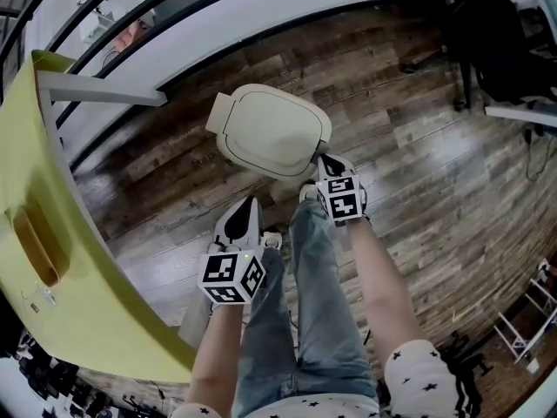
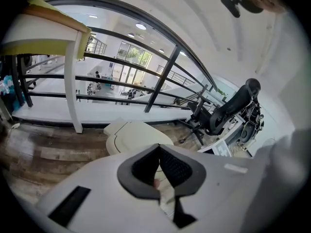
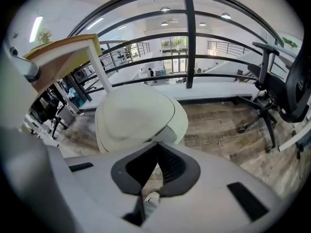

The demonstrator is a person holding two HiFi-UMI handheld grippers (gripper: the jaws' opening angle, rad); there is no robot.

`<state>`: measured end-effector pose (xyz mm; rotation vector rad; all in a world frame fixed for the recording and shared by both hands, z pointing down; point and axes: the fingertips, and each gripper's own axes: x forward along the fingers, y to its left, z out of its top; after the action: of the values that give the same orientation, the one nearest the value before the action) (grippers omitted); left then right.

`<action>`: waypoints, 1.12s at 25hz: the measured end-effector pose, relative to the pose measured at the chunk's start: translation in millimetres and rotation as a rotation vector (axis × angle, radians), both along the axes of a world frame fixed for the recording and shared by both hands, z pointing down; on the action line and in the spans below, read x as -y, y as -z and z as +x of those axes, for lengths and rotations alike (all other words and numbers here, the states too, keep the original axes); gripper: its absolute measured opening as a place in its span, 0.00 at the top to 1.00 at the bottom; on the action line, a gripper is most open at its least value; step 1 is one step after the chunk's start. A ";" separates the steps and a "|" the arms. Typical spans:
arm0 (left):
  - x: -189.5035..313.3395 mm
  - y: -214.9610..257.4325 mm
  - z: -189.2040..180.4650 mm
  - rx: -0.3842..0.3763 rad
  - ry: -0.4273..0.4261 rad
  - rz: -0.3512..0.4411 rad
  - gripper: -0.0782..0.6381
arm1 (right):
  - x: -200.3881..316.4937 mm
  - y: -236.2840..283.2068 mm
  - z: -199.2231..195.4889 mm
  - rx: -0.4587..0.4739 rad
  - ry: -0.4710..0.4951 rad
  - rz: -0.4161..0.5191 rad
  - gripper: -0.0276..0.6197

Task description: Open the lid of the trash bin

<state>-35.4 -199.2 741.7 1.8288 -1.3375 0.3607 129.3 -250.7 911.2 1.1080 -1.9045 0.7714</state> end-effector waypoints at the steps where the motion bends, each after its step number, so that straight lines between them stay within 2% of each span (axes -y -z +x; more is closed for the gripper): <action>1: -0.2 0.1 0.0 0.000 0.002 0.001 0.87 | -0.4 -0.7 0.8 0.005 -0.001 -0.004 0.97; 12: -3.4 1.3 -8.2 0.004 0.029 0.005 0.87 | 0.1 -3.5 4.5 -0.006 -0.042 0.010 0.97; 23: -7.7 11.2 -6.5 0.002 0.025 0.018 0.87 | 1.6 0.1 1.6 -0.011 -0.069 -0.017 0.97; 28: -10.4 18.0 -7.3 0.006 0.024 0.029 0.87 | -3.5 7.8 -5.1 -0.013 -0.036 -0.031 0.97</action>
<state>-42.6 -188.8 723.7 1.8349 -1.3741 0.3363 124.2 -247.1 903.4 1.1289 -1.8601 0.8087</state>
